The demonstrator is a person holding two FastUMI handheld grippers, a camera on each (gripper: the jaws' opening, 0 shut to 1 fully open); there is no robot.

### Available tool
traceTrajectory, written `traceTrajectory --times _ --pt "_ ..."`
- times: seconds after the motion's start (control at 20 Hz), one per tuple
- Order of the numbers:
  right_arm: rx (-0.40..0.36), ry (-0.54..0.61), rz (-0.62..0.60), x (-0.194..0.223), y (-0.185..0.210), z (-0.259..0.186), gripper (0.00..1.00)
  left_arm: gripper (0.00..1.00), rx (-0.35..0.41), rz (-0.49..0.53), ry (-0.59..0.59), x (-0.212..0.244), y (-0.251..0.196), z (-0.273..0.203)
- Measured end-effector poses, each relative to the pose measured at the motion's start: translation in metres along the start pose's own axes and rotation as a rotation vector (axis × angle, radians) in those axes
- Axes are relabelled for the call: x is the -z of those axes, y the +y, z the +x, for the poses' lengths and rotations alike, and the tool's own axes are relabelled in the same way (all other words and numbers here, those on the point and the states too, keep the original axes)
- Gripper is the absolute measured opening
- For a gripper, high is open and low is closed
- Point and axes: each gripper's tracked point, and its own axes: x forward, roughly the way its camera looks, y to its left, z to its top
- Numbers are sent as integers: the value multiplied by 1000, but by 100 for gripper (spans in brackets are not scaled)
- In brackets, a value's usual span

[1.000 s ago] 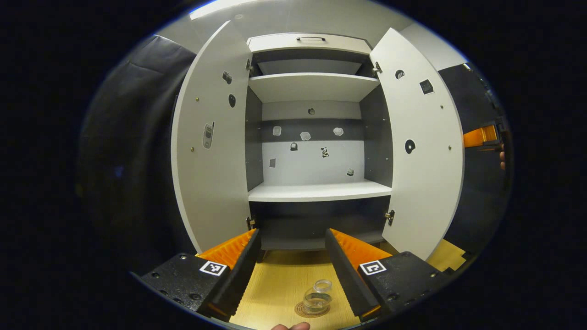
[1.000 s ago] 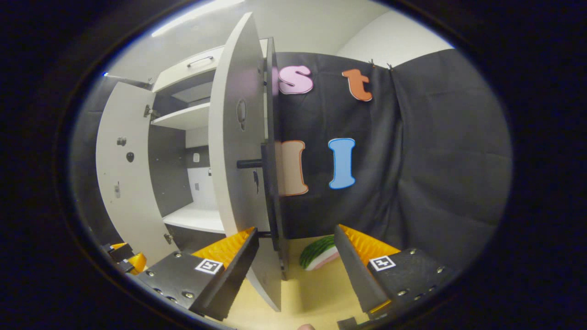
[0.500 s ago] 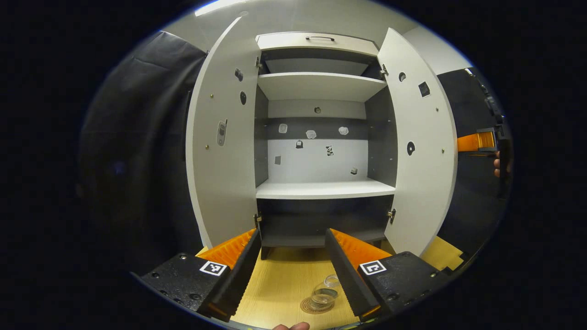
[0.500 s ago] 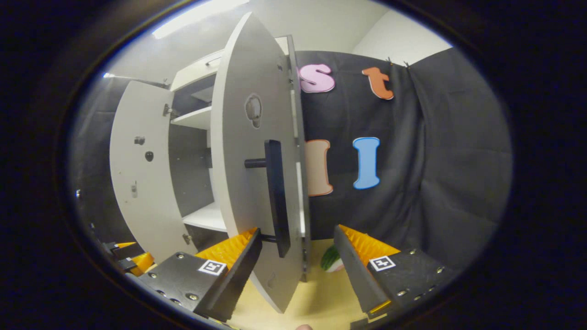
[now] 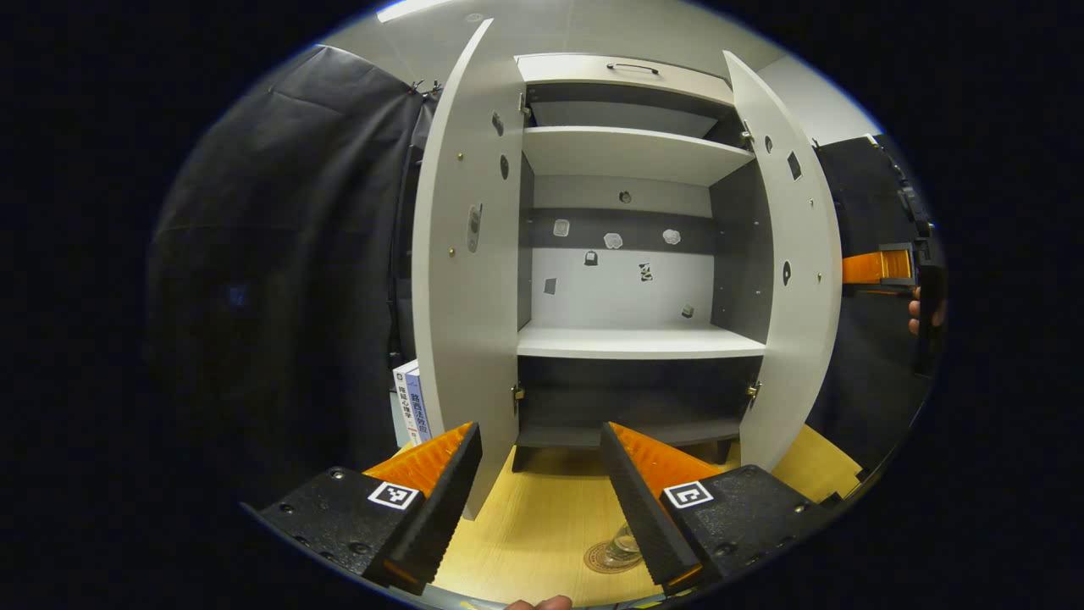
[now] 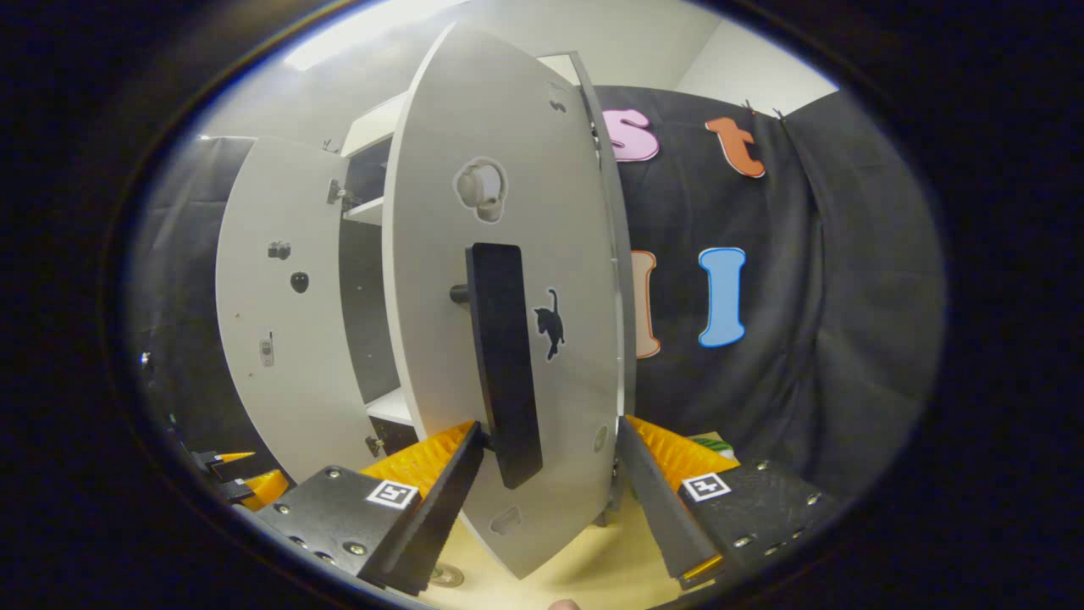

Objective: Grasp the bottle in the cabinet with the left hand and place it on the coaster, then close the right door with the right hand and the left door with the left hand.

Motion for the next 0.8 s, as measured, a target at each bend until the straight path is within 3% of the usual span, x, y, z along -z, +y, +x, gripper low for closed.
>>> traceTrajectory --times 0.25,0.3,0.45,0.8 --pt "-15 -9 -11 3 28 26 98 90 -27 0 -8 -5 21 1" --pt "-24 -14 -4 2 34 33 93 90 -34 -1 -8 -6 26 2" --pt "-28 -20 -33 2 55 56 100 90 -53 -22 -6 -9 43 0" --pt "-3 -64 -133 -2 89 108 100 90 -87 -61 -36 -32 84 1"
